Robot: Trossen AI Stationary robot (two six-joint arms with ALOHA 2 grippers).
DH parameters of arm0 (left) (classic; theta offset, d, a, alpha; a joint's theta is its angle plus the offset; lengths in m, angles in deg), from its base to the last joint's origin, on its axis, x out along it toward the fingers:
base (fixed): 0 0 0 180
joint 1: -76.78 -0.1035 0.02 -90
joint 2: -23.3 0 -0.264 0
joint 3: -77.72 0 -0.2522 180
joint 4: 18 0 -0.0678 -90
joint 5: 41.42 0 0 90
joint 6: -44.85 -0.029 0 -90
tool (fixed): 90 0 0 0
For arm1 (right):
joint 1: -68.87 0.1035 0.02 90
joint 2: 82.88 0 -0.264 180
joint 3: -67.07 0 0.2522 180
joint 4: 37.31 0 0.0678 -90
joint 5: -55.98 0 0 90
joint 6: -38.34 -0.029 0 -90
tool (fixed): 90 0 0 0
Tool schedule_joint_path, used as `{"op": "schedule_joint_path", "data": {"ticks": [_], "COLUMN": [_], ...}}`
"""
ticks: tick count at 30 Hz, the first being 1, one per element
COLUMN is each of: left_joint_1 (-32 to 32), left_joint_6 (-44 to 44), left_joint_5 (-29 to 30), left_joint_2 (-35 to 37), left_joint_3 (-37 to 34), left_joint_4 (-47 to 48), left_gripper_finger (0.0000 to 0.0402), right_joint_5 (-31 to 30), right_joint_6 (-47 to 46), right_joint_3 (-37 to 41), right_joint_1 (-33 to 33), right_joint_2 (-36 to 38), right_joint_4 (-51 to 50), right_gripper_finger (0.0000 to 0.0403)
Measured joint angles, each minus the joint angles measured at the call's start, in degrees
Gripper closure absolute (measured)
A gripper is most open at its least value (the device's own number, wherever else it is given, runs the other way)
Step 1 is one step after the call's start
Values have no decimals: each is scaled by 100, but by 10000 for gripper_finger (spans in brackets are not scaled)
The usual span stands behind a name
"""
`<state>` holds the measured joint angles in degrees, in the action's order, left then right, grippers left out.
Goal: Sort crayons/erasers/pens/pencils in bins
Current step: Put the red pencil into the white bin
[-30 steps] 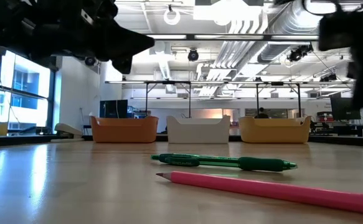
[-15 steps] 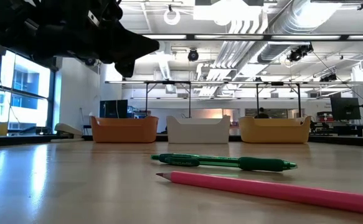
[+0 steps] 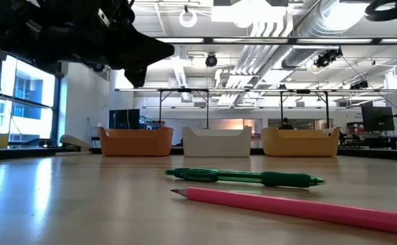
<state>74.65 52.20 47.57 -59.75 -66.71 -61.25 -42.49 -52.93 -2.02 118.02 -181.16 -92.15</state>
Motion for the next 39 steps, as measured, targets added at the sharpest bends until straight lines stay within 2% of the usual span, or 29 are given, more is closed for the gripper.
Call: {"op": "schedule_joint_path", "data": {"ticks": [11, 16, 20, 25, 28, 30, 33, 39], "left_joint_1": [-11, -15, -133, -248, -249, -212, -132, 88], "left_joint_6": [534, 685, 1115, 1198, 1181, 1156, 1097, 715], "left_joint_5": [310, 483, 562, 567, 380, 206, 21, -76], "left_joint_2": [0, 0, -6, -83, -87, -87, -87, -86], "left_joint_3": [0, -1, -2, -4, -4, -4, 13, 15], "left_joint_4": [2, 7, 77, -19, -60, -346, -697, -1012], "left_gripper_finger": [401, 401, 401, 401, 401, 401, 398, 365], "right_joint_5": [8, -80, -373, -1099, -1683, -2087, -2362, -2450], "right_joint_6": [44, 363, 824, 1877, 2820, 3551, 4728, 6836], "right_joint_3": [-26, -22, 2, 7, 6, 0, 0, 0], "right_joint_1": [0, 0, -3, -266, -489, -713, -1096, -1721], "right_joint_2": [-411, -337, -174, 202, 481, 644, 770, 787], "right_joint_4": [119, 151, 163, 348, 840, 1400, 2460, 4738], "right_gripper_finger": [345, 379, 398, 397, 400, 400, 401, 402]}}
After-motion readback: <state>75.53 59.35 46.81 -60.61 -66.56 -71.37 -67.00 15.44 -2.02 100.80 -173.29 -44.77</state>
